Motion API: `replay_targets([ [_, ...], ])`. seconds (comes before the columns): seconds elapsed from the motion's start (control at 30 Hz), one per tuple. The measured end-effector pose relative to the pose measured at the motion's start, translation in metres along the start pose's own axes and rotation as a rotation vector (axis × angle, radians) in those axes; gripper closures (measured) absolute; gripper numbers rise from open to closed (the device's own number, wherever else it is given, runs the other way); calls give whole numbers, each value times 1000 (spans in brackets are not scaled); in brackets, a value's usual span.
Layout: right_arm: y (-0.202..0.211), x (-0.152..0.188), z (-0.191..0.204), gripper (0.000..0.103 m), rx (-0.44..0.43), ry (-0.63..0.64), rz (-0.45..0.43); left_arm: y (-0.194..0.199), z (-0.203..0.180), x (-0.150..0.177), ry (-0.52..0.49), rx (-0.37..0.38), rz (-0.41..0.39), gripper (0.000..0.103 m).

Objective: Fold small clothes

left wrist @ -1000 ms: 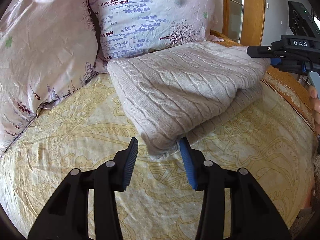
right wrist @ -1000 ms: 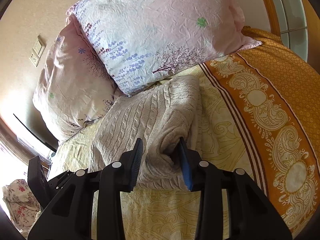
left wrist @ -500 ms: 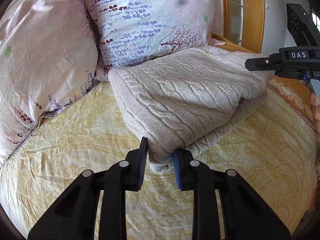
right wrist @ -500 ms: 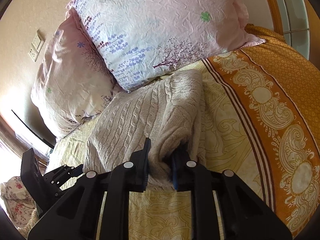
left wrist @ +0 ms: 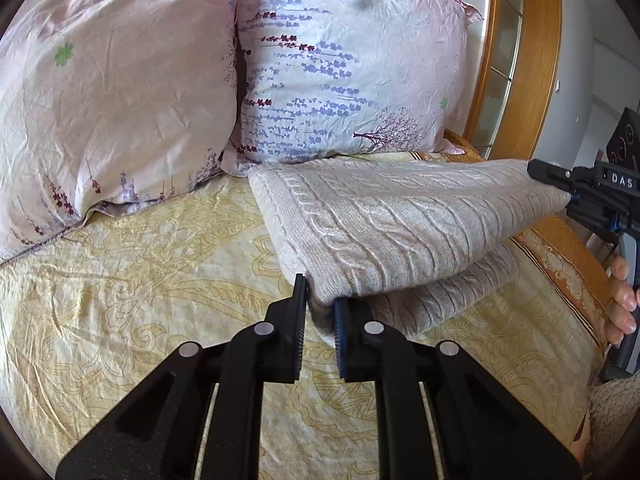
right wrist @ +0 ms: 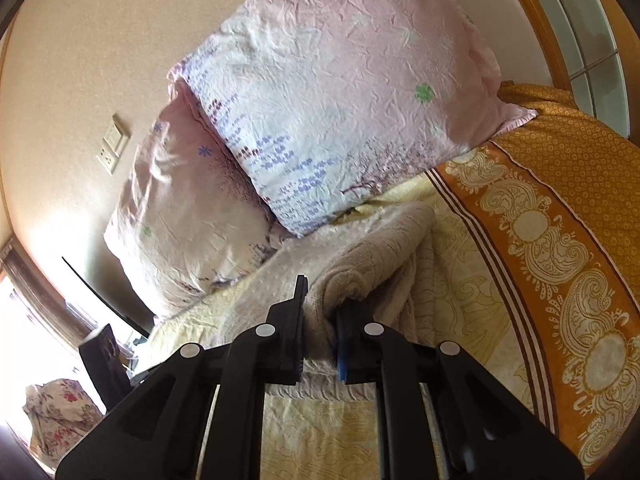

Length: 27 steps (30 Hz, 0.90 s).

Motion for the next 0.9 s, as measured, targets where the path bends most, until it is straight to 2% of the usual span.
replay_targets([
  [0.13, -19, 26, -23, 91, 91, -49, 137, -9, 8, 12, 69, 32, 57, 91],
  [0.23, -30, 42, -34, 91, 106, -82, 211, -14, 11, 18, 100, 33, 86, 89],
  [0.47, -32, 48, -37, 91, 102, -86, 231, -22, 17, 26, 130, 12, 146, 83],
  [0.57, -25, 46, -37, 90, 85, -92, 238, -14, 22, 29, 142, 23, 150, 74],
  [0.6, -21, 44, -37, 90, 80, -94, 237, -9, 24, 30, 140, 19, 149, 66],
  [0.63, -16, 40, -37, 88, 81, -92, 230, -3, 27, 31, 138, 12, 146, 58],
  [0.7, -4, 28, -40, 68, 121, -75, 190, 10, 36, 31, 138, -23, 135, 51],
  [0.77, 4, 13, -46, 63, 141, -81, 148, 24, 48, 26, 144, -96, 101, 51],
  [0.8, 4, 6, -49, 63, 142, -94, 143, 29, 52, 20, 152, -107, 75, 50],
  [0.87, -1, -8, -56, 61, 122, -131, 142, 36, 50, 4, 174, -78, 21, 45],
  [0.9, -6, -15, -59, 55, 113, -155, 145, 38, 44, -4, 178, -51, -8, 38],
])
Point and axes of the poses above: each gripper's, at about its wrist camera, not at the fingertips, and y roughly against the way its jaws point, z to its left, x to its underside, the point moved 4 cm from there along -y, roughly the way its jaws point, and after that the axes turned 1 degree about x, right-handed, at the moved point
